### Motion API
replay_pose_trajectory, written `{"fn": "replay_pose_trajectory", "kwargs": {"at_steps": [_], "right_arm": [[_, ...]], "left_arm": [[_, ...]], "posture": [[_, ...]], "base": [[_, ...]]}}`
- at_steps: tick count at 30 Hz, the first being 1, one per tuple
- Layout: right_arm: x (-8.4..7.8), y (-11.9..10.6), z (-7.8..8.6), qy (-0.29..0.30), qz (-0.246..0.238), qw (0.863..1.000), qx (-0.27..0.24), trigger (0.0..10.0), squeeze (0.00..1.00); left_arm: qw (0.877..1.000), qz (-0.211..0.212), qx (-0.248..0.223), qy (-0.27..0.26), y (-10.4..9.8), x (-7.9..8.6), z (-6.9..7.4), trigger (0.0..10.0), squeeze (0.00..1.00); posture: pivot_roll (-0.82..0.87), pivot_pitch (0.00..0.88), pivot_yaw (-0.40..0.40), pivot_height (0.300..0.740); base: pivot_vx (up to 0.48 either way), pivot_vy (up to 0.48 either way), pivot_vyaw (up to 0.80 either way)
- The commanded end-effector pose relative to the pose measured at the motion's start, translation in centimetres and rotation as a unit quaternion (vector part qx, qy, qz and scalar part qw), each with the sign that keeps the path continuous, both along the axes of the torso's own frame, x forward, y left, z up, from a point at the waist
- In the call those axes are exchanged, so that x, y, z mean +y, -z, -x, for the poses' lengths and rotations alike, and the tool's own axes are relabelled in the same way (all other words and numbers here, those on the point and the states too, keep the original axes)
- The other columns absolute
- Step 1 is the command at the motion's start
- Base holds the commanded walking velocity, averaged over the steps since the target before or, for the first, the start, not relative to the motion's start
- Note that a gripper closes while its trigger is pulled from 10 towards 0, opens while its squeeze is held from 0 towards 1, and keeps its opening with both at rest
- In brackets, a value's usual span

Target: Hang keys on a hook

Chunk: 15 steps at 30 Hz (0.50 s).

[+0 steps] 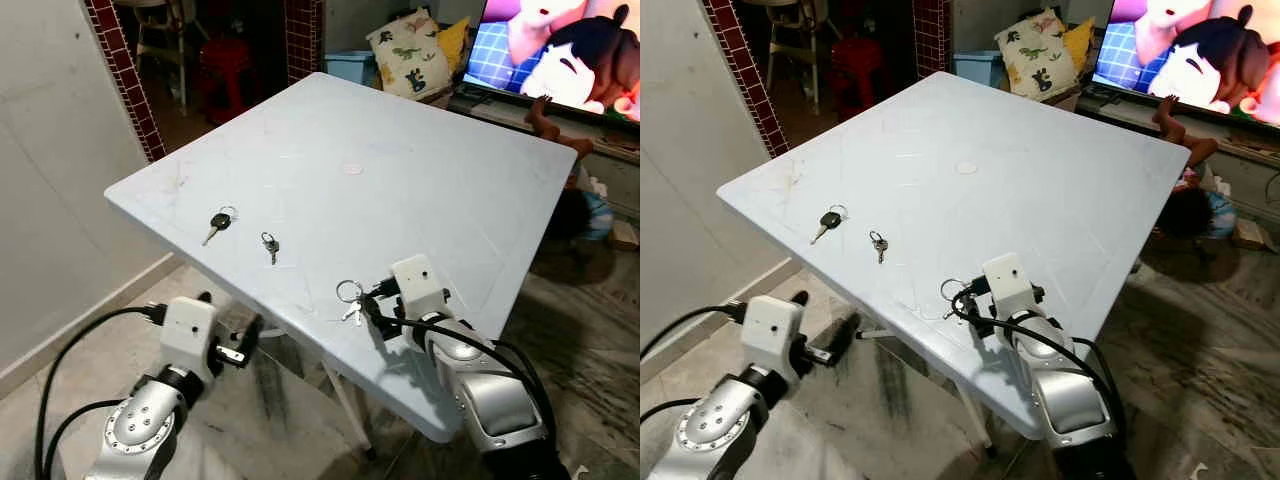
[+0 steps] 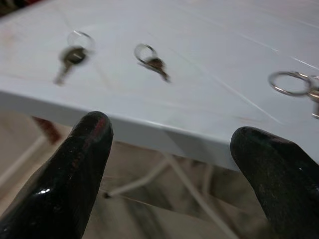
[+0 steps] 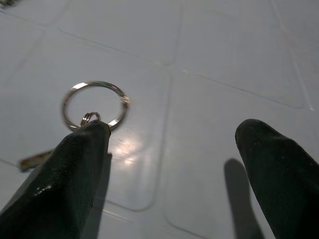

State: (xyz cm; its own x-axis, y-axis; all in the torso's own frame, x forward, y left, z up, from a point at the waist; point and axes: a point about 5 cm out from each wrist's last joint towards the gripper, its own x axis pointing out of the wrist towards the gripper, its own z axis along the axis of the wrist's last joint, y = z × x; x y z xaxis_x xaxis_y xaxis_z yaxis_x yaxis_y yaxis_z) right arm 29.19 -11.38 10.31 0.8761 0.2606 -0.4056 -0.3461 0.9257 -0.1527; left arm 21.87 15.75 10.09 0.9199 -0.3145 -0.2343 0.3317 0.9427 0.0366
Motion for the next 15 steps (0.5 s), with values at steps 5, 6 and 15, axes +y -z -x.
{"fn": "replay_pose_trajectory", "kwargs": {"at_steps": [5,6,15], "right_arm": [[0.2,-0.6,-0.8,0.0,-0.002,1.0,-0.007,10.0,0.0],[0.1,-0.8,-0.9,0.0,-0.003,1.0,-0.009,10.0,0.0],[0.8,-1.2,-0.7,-0.015,-0.009,1.0,-0.007,10.0,0.0]], "left_arm": [[0.997,0.021,0.027,0.068,0.4,-0.9,0.8,10.0,0.0],[0.996,0.008,0.028,0.085,0.5,-1.0,0.8,10.0,0.0],[0.987,0.017,0.034,0.156,-0.1,-2.1,1.3,10.0,0.0]], "posture": [[0.1,0.018,-0.026,0.74],[0.1,0.019,-0.03,0.74],[0.1,0.02,-0.033,0.74]], "base": [[0.0,0.0,0.0],[0.0,0.0,0.0],[0.0,0.0,0.0]]}}
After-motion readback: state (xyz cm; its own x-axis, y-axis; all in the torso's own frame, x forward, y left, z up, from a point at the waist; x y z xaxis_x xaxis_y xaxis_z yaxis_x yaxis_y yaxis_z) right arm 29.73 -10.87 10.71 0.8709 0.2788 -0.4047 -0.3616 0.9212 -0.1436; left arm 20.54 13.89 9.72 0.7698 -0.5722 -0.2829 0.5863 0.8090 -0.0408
